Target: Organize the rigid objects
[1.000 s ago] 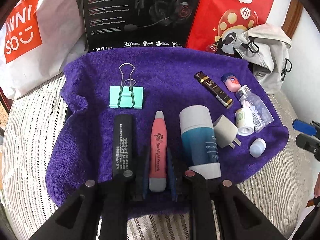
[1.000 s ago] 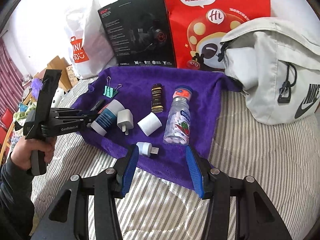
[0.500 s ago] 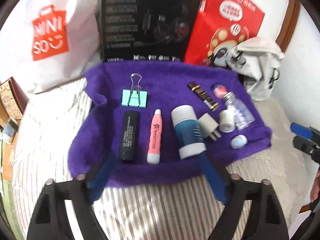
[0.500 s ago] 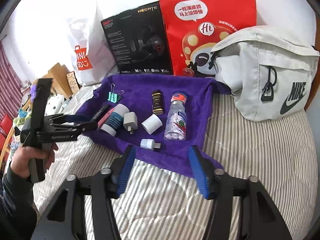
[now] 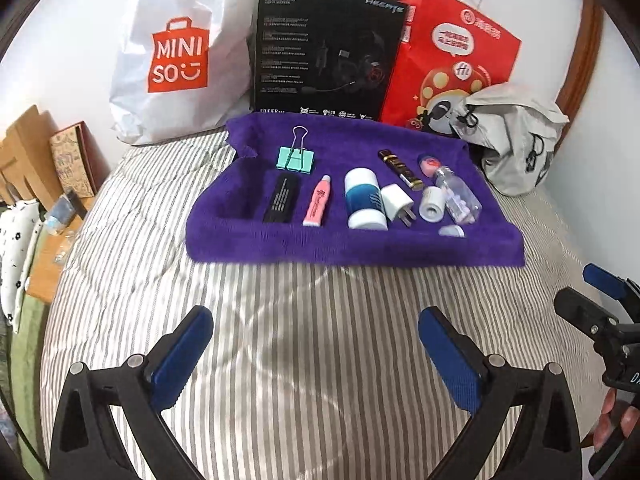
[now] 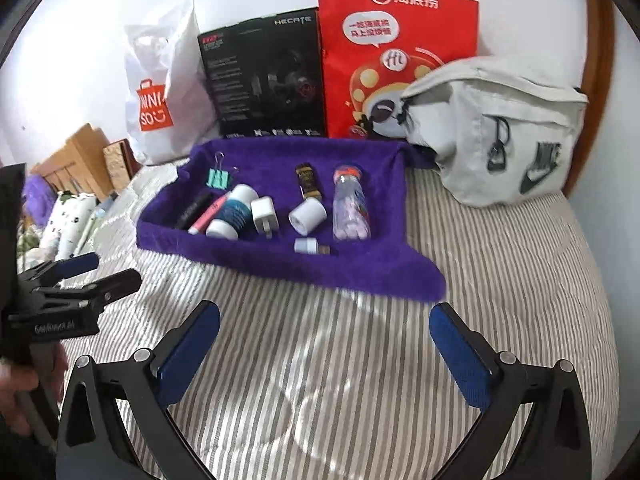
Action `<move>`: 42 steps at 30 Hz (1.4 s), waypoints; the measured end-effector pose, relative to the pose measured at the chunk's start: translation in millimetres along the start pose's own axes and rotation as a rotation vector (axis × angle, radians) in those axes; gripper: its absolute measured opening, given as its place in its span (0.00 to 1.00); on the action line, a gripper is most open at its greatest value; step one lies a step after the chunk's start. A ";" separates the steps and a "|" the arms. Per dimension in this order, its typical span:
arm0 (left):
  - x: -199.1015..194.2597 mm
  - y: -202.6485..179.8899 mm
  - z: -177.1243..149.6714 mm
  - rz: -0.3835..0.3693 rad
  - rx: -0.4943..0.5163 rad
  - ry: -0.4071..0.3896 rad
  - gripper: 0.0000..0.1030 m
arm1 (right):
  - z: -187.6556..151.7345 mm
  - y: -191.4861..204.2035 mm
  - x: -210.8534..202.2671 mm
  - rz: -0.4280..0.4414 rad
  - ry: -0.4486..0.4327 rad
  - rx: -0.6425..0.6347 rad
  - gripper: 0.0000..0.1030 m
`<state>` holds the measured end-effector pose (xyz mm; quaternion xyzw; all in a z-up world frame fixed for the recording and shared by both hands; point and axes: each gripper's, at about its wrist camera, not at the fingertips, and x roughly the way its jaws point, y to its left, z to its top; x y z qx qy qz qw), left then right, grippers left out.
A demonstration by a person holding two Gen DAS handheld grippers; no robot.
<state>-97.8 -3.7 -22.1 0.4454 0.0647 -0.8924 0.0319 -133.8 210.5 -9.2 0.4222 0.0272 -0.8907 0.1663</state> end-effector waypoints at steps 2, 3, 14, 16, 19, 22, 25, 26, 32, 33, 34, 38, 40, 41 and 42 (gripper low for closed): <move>-5.3 -4.4 -8.4 -0.002 0.016 0.006 1.00 | -7.4 0.8 -5.1 0.005 -0.005 0.021 1.00; -8.8 -7.0 -12.2 0.008 0.028 0.003 1.00 | -11.9 1.9 -8.9 0.004 -0.009 0.031 1.00; -41.0 -18.2 -34.2 -0.015 0.034 -0.050 1.00 | -36.2 12.9 -38.6 -0.038 -0.045 0.024 1.00; -44.9 -18.6 -38.1 0.010 0.039 -0.058 1.00 | -38.8 13.8 -39.6 -0.046 -0.048 0.031 1.00; -47.1 -18.3 -45.0 0.045 0.045 -0.056 1.00 | -44.4 15.3 -38.6 -0.058 -0.047 0.030 1.00; -50.7 -14.8 -52.1 0.072 0.038 -0.065 1.00 | -52.5 15.8 -36.9 -0.063 -0.037 0.034 1.00; -55.0 -14.6 -56.6 0.107 0.040 -0.073 1.00 | -57.4 16.0 -39.0 -0.071 -0.031 0.034 1.00; -57.0 -14.0 -57.4 0.104 0.040 -0.075 1.00 | -58.5 16.5 -41.1 -0.072 -0.033 0.033 1.00; -69.2 -16.5 -63.9 0.093 0.039 -0.092 1.00 | -63.2 18.6 -54.0 -0.078 -0.048 0.030 1.00; -70.1 -16.7 -64.8 0.097 0.041 -0.093 1.00 | -64.1 18.9 -55.7 -0.078 -0.051 0.029 1.00; -71.3 -16.6 -66.1 0.099 0.043 -0.096 1.00 | -64.7 19.0 -56.9 -0.079 -0.051 0.029 1.00; -72.9 -14.9 -69.4 0.100 0.041 -0.100 1.00 | -67.2 18.4 -62.3 -0.081 -0.058 0.031 1.00; -73.4 -12.7 -71.3 0.099 0.035 -0.098 1.00 | -68.6 18.5 -63.5 -0.082 -0.059 0.033 1.00; -73.3 -12.3 -71.8 0.098 0.032 -0.097 1.00 | -69.2 18.7 -63.7 -0.082 -0.057 0.033 1.00; -73.5 -11.6 -72.3 0.097 0.029 -0.097 1.00 | -69.7 19.2 -63.9 -0.083 -0.056 0.031 1.00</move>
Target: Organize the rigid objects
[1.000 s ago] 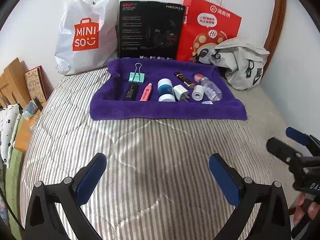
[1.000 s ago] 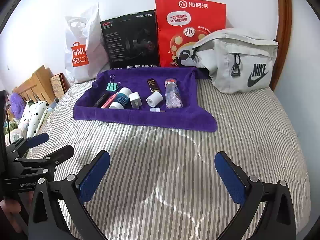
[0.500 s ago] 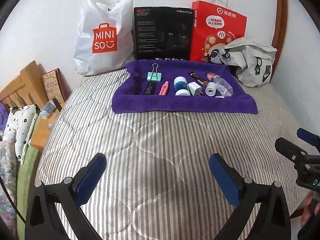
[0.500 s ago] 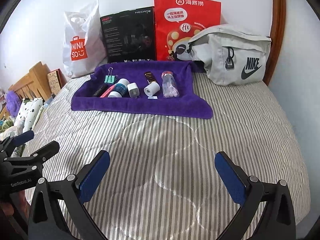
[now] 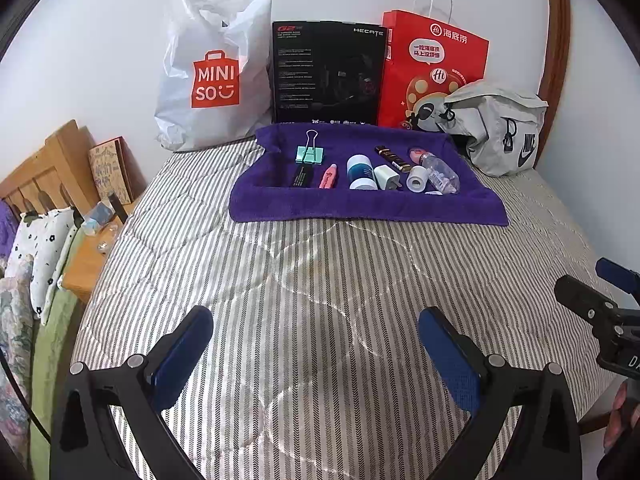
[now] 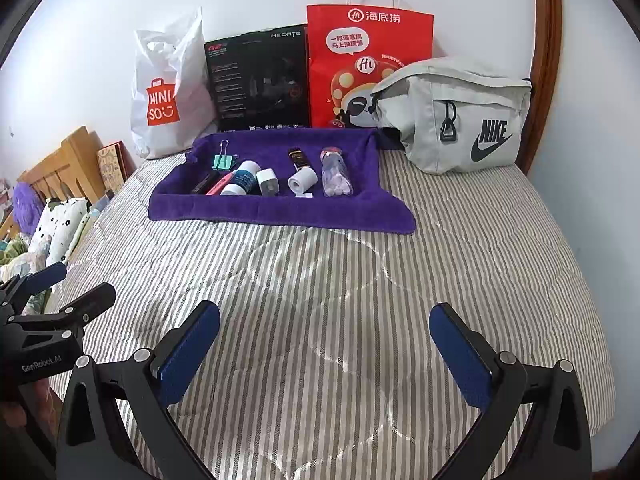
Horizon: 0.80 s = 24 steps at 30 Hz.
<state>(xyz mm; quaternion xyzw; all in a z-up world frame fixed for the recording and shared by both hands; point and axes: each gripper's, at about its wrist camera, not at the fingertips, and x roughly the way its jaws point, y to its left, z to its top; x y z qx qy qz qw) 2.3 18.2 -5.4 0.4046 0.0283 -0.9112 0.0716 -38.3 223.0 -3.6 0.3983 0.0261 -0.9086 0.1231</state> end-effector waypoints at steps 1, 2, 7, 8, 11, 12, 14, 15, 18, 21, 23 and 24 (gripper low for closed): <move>-0.4 0.2 -0.2 -0.002 0.000 -0.002 1.00 | -0.1 0.2 -0.1 -0.002 0.001 -0.002 1.00; -1.0 0.5 -0.6 -0.005 0.001 -0.003 1.00 | -0.6 0.4 -0.2 -0.003 0.002 -0.005 1.00; -0.5 -0.1 -0.8 -0.003 0.018 -0.004 1.00 | -1.0 2.0 -2.5 -0.004 -0.002 -0.010 1.00; -0.7 0.0 -0.8 -0.003 0.017 -0.006 1.00 | -0.9 2.2 -2.9 -0.005 0.000 -0.011 1.00; -1.6 0.6 -1.0 -0.005 0.019 -0.008 1.00 | -1.3 3.6 -5.2 -0.008 -0.005 -0.014 1.00; -1.8 0.9 -0.9 -0.003 0.020 -0.010 1.00 | -1.5 3.7 -5.2 -0.009 -0.003 -0.014 1.00; -2.1 1.3 -0.6 -0.004 0.021 -0.010 1.00 | -1.8 3.2 -5.2 -0.010 -0.001 -0.013 1.00; -2.1 1.1 -0.8 -0.005 0.022 -0.010 1.00 | -1.7 3.1 -5.1 -0.011 -0.001 -0.013 1.00; -4.3 1.9 -0.7 -0.004 0.017 -0.016 1.00 | -1.7 2.6 -6.1 -0.006 -0.004 -0.012 1.00; -5.2 3.0 -0.3 -0.003 0.017 -0.017 1.00 | -1.4 2.5 -6.5 -0.003 -0.007 -0.014 1.00; -5.5 3.3 -0.6 0.001 0.021 -0.020 1.00 | -2.3 2.3 -5.4 -0.004 -0.002 -0.014 1.00; -5.5 3.9 -0.7 0.002 0.022 -0.020 1.00 | -2.6 2.0 -5.1 -0.005 0.000 -0.013 1.00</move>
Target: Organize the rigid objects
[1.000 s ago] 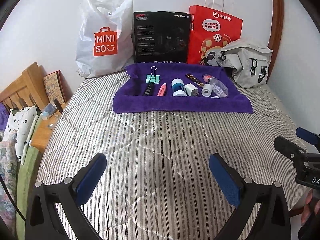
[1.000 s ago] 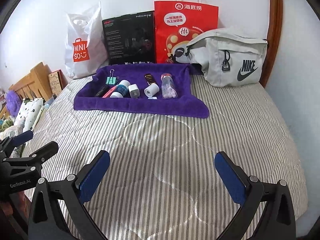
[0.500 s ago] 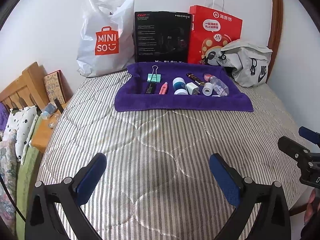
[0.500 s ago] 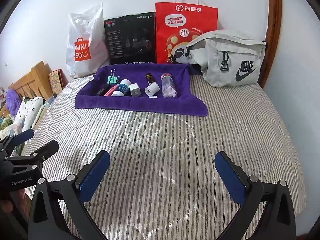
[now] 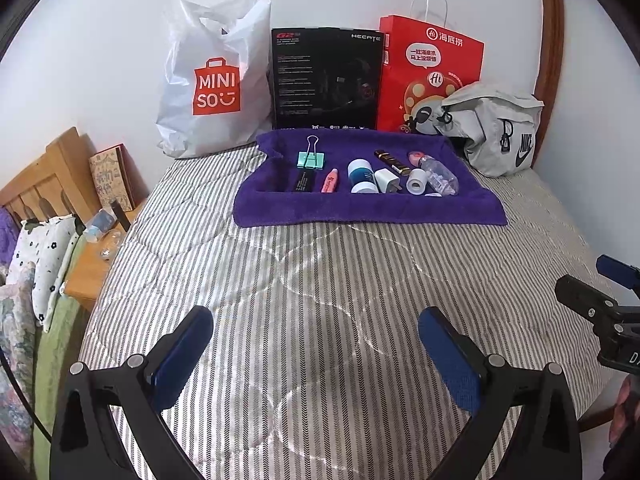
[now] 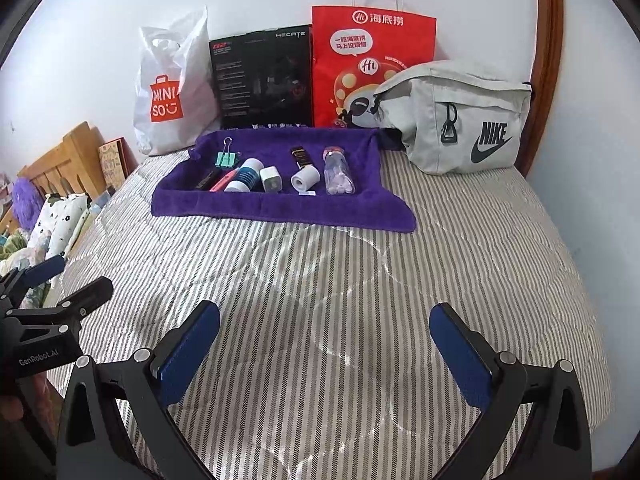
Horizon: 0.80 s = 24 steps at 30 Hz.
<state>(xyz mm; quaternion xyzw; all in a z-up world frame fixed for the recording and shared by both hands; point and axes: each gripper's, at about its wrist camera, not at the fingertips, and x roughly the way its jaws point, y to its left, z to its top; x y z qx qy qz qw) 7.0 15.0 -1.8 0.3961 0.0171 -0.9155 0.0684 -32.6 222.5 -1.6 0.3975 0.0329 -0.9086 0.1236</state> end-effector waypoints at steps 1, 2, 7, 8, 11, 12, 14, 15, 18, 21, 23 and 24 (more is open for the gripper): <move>-0.1 -0.4 0.1 0.002 -0.002 -0.001 1.00 | -0.1 -0.4 0.0 0.000 0.001 0.001 1.00; -0.1 -0.2 0.2 0.002 -0.003 -0.001 1.00 | -0.2 -0.7 0.2 0.002 0.003 0.003 1.00; -1.3 0.0 -0.2 0.009 -0.001 -0.005 1.00 | 1.0 -0.8 -2.2 0.007 -0.007 0.003 1.00; -2.1 0.0 -0.4 0.007 0.001 -0.007 1.00 | 1.0 -0.6 -3.1 0.007 -0.009 0.004 1.00; -3.3 -0.3 0.1 0.005 0.003 -0.010 1.00 | 0.8 -0.7 -2.7 0.008 -0.009 0.002 1.00; -3.5 -0.7 0.4 0.003 0.006 -0.010 1.00 | 0.6 -0.5 -2.1 0.007 -0.006 0.001 1.00; -3.8 -1.6 0.5 0.007 0.010 -0.012 1.00 | 1.2 -0.7 -0.8 0.004 -0.002 0.000 1.00; -4.0 -1.5 0.5 0.008 0.009 -0.012 1.00 | 1.1 -0.6 -0.9 0.003 -0.002 0.000 1.00; -3.5 -0.9 0.4 0.004 0.004 -0.008 1.00 | 1.2 -1.1 -1.3 0.009 -0.003 0.000 1.00; -4.0 0.4 0.1 0.005 0.003 -0.010 1.00 | 1.7 -1.6 -1.6 0.010 -0.004 0.000 1.00; -4.4 1.4 0.1 0.003 0.001 -0.012 1.00 | 1.2 -1.4 -1.5 0.009 -0.003 0.000 1.00; -4.2 1.7 0.1 0.003 0.002 -0.012 1.00 | 0.8 -1.4 -1.6 0.008 -0.003 -0.001 1.00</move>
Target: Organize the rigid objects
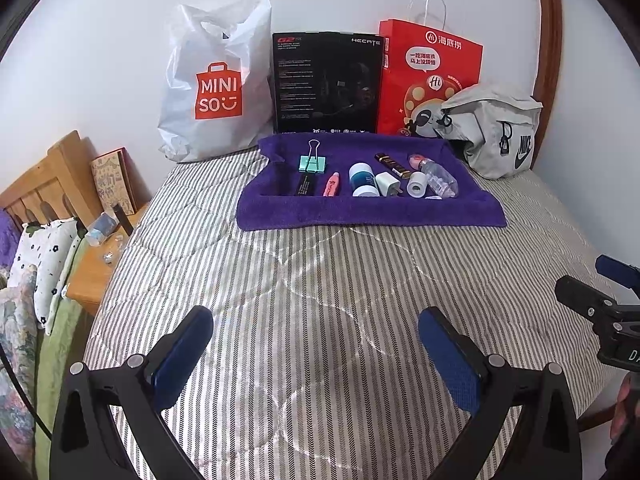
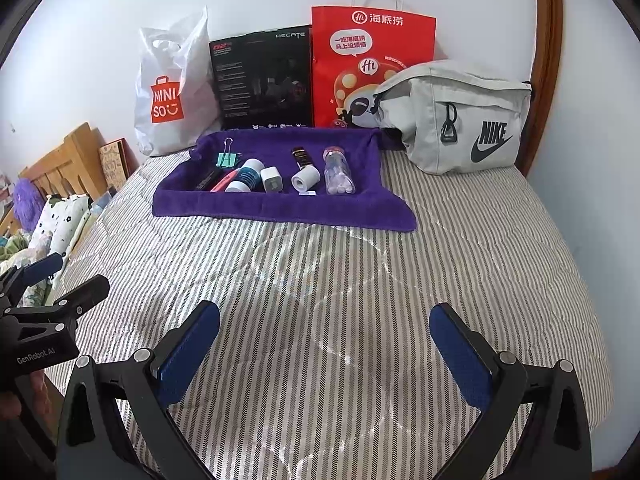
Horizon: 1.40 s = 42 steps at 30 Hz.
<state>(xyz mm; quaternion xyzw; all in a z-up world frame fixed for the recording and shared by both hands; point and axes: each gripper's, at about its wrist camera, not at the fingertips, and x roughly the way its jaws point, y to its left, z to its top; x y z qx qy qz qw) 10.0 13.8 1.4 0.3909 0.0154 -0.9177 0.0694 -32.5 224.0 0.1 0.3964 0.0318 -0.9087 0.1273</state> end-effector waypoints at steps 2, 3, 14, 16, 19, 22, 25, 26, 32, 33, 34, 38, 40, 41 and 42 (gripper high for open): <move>0.0 0.3 0.3 0.004 -0.002 0.001 1.00 | -0.2 0.1 0.3 -0.001 0.002 -0.001 1.00; -0.8 0.2 0.4 0.004 -0.003 0.001 1.00 | -0.4 0.1 0.2 -0.001 0.003 -0.002 1.00; -1.5 -0.4 0.9 0.001 -0.010 0.004 1.00 | -0.3 -0.1 -1.8 -0.002 -0.003 -0.003 1.00; -1.5 -0.6 0.9 0.001 -0.010 0.005 1.00 | -0.3 0.2 -0.6 -0.003 -0.001 -0.005 1.00; -1.6 -0.5 1.3 0.002 -0.011 0.005 1.00 | -0.7 1.1 1.3 -0.002 0.004 -0.008 1.00; -1.3 0.5 0.6 0.002 -0.011 0.006 1.00 | -1.0 1.7 1.9 -0.001 0.004 -0.010 1.00; -0.5 1.2 -0.1 0.001 -0.013 0.007 1.00 | -1.2 1.7 2.4 -0.001 0.005 -0.007 1.00; -0.5 0.8 -0.2 0.001 -0.012 0.007 1.00 | -1.3 1.6 2.5 -0.002 0.004 -0.006 1.00; 0.4 0.2 -1.7 0.001 -0.014 0.009 1.00 | -2.0 1.3 3.2 -0.004 0.006 -0.007 1.00; 0.3 0.0 -1.8 0.002 -0.012 0.007 1.00 | -2.0 1.0 3.5 -0.004 0.006 -0.007 1.00; 0.6 -0.1 -1.7 0.000 -0.012 0.006 1.00 | -2.2 0.7 3.3 -0.003 0.006 -0.007 1.00; 3.2 0.2 -1.6 -0.005 -0.014 0.004 1.00 | -3.1 0.3 4.8 0.001 0.009 -0.007 1.00; 3.0 0.3 -1.6 -0.004 -0.018 -0.001 1.00 | -2.1 -0.1 5.8 0.003 0.009 -0.006 1.00; 3.2 0.1 -1.4 -0.002 -0.020 0.001 1.00 | -1.9 -0.1 6.3 0.004 0.010 -0.008 1.00; 3.5 0.3 -1.2 0.000 -0.020 0.002 1.00 | -2.0 0.1 6.9 0.005 0.011 -0.009 1.00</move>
